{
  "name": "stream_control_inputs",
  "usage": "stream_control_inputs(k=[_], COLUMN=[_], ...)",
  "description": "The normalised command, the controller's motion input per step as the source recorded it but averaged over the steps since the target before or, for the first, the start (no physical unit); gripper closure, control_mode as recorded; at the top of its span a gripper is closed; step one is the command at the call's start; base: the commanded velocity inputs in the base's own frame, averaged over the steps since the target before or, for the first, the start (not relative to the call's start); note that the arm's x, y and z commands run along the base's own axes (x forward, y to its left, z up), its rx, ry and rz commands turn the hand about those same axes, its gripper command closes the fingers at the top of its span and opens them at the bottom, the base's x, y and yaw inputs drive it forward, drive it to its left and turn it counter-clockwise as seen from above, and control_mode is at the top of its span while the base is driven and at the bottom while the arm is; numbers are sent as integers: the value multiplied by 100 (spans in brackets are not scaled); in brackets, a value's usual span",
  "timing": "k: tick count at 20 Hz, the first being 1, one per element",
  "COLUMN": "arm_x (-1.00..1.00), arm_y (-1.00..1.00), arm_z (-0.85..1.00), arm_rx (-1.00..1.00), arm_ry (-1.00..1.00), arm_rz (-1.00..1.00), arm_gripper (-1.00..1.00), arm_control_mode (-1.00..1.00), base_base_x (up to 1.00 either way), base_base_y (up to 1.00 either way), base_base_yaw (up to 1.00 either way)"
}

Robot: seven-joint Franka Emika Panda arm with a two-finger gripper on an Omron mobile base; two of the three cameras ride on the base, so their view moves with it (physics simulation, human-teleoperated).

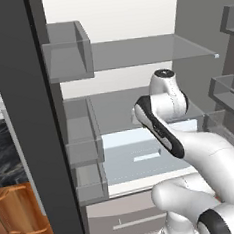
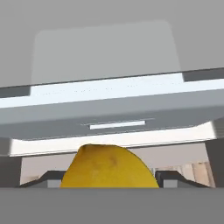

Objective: Retrieve a lemon from the fridge and place it on the cutting board with the fish.

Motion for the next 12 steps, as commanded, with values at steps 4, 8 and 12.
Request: stream_control_inputs(k=[4,8,12], arm_x=[-100,-100,-92], arm_y=[-16,-45,-27], arm_z=[46,47,42], arm_rx=[0,0,0], arm_ry=[0,0,-1], arm_rz=[0,0,0], arm_gripper=[100,100,100], arm_control_mode=[-100,-100,-100], base_base_x=[0,0,0], base_base_y=[0,0,0], base_base_yaw=[0,0,0])
